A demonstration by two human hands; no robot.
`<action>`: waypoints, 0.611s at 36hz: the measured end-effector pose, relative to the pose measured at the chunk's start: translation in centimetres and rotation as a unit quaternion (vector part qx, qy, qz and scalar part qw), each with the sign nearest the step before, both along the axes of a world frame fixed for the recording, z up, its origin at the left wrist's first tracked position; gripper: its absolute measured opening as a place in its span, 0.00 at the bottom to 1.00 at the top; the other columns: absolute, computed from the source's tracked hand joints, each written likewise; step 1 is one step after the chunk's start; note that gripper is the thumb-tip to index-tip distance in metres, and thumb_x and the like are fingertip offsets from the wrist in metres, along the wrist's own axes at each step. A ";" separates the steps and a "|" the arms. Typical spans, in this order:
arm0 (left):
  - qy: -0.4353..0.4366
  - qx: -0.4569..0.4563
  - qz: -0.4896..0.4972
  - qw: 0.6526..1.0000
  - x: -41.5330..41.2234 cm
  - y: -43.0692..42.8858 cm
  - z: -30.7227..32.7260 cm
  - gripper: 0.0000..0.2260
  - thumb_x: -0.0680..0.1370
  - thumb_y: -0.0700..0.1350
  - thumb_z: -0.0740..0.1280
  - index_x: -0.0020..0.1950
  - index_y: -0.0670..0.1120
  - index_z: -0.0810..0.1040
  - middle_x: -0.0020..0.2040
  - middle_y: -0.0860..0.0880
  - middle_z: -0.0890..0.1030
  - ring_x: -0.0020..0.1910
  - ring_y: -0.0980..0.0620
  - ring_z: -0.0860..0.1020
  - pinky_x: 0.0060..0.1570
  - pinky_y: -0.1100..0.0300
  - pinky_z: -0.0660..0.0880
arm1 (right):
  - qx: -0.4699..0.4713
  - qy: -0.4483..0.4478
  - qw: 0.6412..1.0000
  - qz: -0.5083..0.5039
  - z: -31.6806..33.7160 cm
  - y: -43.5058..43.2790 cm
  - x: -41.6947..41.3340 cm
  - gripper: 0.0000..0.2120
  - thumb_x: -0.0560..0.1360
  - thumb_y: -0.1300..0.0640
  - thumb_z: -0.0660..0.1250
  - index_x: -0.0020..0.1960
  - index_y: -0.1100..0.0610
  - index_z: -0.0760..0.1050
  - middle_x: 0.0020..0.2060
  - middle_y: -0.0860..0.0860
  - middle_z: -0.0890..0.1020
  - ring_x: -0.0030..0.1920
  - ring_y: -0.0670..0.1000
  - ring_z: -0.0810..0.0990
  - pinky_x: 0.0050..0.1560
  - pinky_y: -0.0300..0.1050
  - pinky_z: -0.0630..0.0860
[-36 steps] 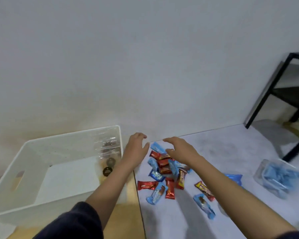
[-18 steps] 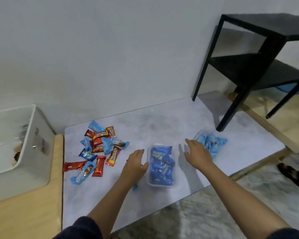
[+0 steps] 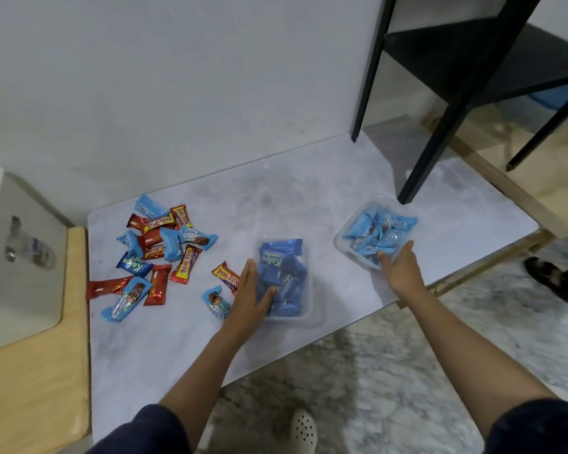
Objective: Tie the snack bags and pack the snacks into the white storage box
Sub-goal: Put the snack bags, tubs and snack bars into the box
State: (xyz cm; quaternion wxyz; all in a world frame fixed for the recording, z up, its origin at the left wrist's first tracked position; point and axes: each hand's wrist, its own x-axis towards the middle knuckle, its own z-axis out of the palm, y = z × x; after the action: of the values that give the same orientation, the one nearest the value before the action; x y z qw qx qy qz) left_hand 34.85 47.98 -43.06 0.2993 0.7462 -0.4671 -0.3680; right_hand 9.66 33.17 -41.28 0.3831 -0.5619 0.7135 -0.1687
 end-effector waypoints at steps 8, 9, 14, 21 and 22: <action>0.031 -0.019 0.092 0.995 -1.6 -0.4 0.0 0.30 0.80 0.48 0.60 0.76 0.47 0.47 0.77 0.48 0.52 0.76 0.49 0.51 0.72 0.56 0.53 | -0.012 -0.074 0.997 -0.035 0.2 0.0 1.2 0.32 0.80 0.55 0.59 0.77 0.55 0.44 0.71 0.58 0.67 0.67 0.61 0.69 0.66 0.57 0.70; 0.031 -0.022 0.101 0.994 -1.8 -0.5 0.0 0.30 0.80 0.48 0.60 0.76 0.46 0.47 0.77 0.47 0.52 0.76 0.49 0.51 0.72 0.56 0.53 | -0.011 -0.077 0.996 -0.039 0.2 -0.1 1.3 0.31 0.80 0.56 0.58 0.77 0.55 0.46 0.71 0.58 0.67 0.68 0.61 0.69 0.66 0.57 0.70; 0.070 -0.035 0.144 0.987 -1.8 -1.6 0.8 0.31 0.79 0.46 0.62 0.76 0.45 0.48 0.77 0.46 0.54 0.75 0.48 0.55 0.72 0.55 0.56 | -0.016 -0.120 0.990 -0.079 0.0 -0.3 2.0 0.24 0.81 0.61 0.56 0.76 0.54 0.56 0.72 0.57 0.66 0.68 0.58 0.69 0.66 0.51 0.71; 0.111 0.016 0.125 0.986 -0.2 -1.5 1.9 0.35 0.77 0.46 0.66 0.77 0.46 0.48 0.75 0.47 0.61 0.73 0.46 0.62 0.69 0.51 0.63 | 0.015 -0.175 0.980 -0.091 0.7 -0.4 3.4 0.25 0.78 0.64 0.61 0.73 0.54 0.62 0.70 0.56 0.69 0.64 0.58 0.74 0.59 0.57 0.77; 0.131 0.024 0.125 0.983 0.1 -1.2 2.0 0.35 0.77 0.45 0.67 0.77 0.47 0.49 0.75 0.46 0.61 0.72 0.45 0.63 0.69 0.50 0.65 | 0.017 -0.182 0.979 -0.091 1.0 -0.4 3.5 0.25 0.78 0.64 0.61 0.73 0.54 0.63 0.70 0.56 0.69 0.64 0.58 0.74 0.57 0.56 0.78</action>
State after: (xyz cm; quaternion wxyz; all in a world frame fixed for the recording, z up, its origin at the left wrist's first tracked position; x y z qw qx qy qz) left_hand 34.98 46.76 -41.07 0.3832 0.7511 -0.3181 -0.4333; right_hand 13.20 32.76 -40.26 0.4986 -0.4478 0.6830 -0.2904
